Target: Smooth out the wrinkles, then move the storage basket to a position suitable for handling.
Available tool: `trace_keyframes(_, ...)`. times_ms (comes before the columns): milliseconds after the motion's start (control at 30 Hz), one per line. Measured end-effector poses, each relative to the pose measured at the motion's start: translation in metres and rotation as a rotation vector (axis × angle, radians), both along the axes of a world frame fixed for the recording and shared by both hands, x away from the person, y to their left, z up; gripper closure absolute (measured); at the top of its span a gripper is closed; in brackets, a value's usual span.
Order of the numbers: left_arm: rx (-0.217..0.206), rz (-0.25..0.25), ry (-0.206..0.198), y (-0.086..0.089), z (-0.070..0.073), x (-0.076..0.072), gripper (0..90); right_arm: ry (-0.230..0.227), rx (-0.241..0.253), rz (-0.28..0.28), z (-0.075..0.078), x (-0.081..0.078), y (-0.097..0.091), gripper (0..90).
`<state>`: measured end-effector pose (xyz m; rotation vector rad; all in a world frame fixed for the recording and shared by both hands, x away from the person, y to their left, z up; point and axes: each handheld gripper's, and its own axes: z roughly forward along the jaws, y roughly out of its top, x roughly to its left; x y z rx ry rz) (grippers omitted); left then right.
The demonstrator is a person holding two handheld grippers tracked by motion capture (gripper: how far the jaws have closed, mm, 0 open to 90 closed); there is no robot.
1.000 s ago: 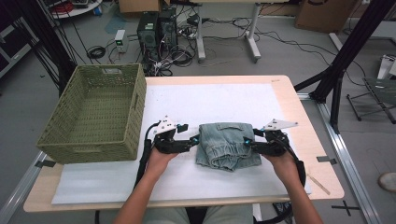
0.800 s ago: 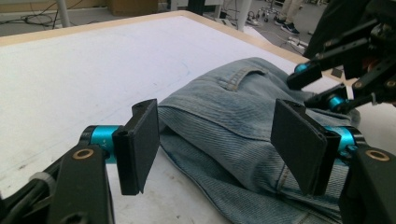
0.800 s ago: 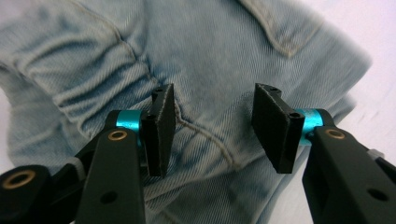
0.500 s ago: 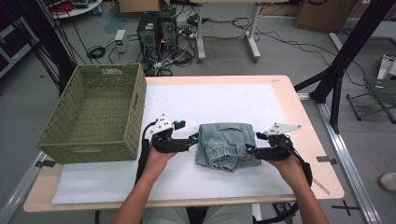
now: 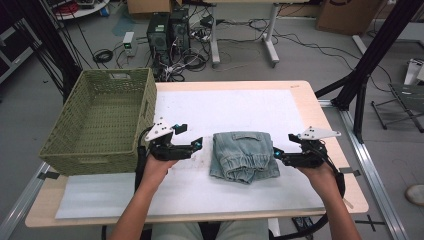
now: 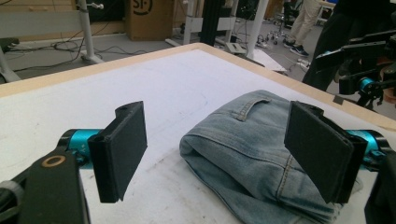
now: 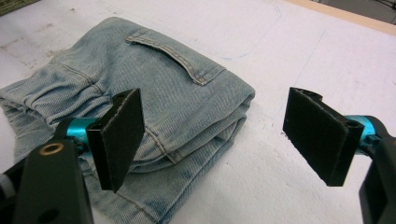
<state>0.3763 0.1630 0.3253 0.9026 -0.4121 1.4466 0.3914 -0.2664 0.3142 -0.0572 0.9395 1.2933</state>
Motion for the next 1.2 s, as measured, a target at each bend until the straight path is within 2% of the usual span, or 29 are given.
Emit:
trace_keyframes(200, -0.011, 0.003, -0.012, 0.008, -0.002, -0.006, 21.1, -0.007, 0.018, 0.013, -0.001, -0.001, -0.004, 20.9)
trace_keyframes(600, -0.066, -0.042, -0.055, 0.04, -0.013, -0.022, 21.1, -0.015, 0.025, 0.016, -0.002, -0.003, -0.003, 20.9)
trace_keyframes(1000, -0.183, -0.06, -0.093, 0.1, -0.025, -0.038, 21.1, -0.027, 0.042, 0.03, -0.008, -0.004, -0.008, 21.0)
trace_keyframes(1133, -0.206, -0.042, -0.121, 0.117, -0.028, -0.044, 20.5, -0.028, 0.04, 0.036, -0.009, -0.005, -0.007, 21.0)
trace_keyframes(1200, -0.233, -0.033, -0.121, 0.126, -0.029, -0.046, 18.6, -0.027, 0.041, 0.031, -0.009, -0.006, -0.006, 21.0)
